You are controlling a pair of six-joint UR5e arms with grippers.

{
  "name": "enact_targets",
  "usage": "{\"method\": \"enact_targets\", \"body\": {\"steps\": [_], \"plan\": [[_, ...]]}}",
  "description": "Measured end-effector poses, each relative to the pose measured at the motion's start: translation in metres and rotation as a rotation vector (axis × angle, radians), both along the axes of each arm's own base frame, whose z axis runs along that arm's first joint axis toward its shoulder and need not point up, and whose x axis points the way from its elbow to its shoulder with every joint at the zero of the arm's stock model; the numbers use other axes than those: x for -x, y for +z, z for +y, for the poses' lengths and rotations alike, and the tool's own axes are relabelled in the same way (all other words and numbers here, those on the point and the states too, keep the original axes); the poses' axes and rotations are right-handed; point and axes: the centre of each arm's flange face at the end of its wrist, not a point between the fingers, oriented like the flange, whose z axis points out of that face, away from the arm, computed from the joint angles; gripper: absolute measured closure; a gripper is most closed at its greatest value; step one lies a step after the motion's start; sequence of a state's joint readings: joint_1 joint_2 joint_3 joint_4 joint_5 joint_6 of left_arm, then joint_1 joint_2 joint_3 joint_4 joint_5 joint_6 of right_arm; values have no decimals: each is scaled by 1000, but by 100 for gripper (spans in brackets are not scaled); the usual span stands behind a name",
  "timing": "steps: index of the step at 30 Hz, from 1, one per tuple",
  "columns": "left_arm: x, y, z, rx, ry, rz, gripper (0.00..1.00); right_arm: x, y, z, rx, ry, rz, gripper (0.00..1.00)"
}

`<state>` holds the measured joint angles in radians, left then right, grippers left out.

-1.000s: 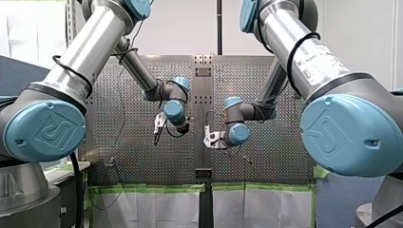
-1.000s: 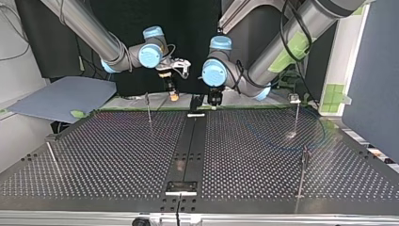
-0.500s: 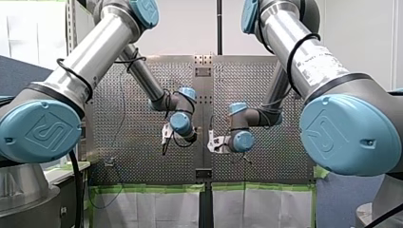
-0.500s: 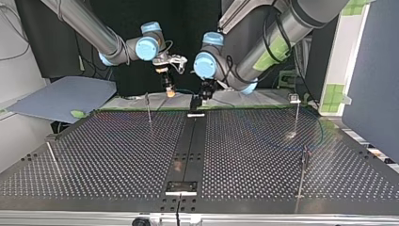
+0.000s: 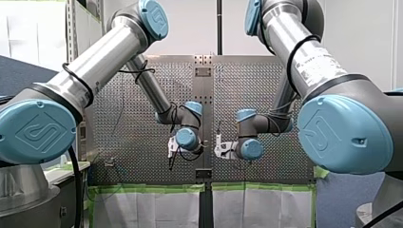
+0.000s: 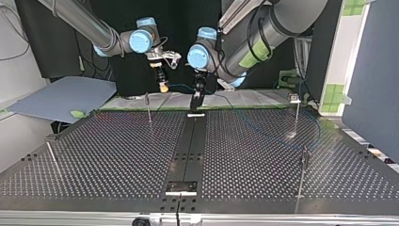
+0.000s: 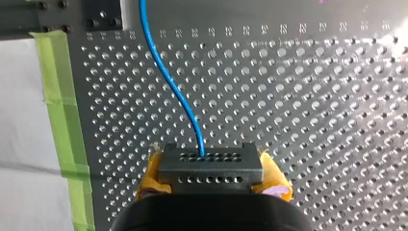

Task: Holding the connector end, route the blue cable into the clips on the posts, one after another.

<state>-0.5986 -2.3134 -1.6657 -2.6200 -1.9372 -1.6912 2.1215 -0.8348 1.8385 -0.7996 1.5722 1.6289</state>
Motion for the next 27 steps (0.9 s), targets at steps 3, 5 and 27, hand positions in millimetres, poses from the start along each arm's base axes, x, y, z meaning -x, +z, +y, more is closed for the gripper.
{"method": "enact_targets", "body": {"steps": [3, 5, 27], "plan": [[2, -4, -4, 7, 2, -13, 100, 5, -3, -1, 9, -6, -8, 100], [3, -10, -5, 7, 0, -15, 100, 8, -5, -2, 14, -10, -11, 100], [17, -52, -25, 47, -32, -46, 100, 38, -92, 1, -20, -37, 10, 100]]}}
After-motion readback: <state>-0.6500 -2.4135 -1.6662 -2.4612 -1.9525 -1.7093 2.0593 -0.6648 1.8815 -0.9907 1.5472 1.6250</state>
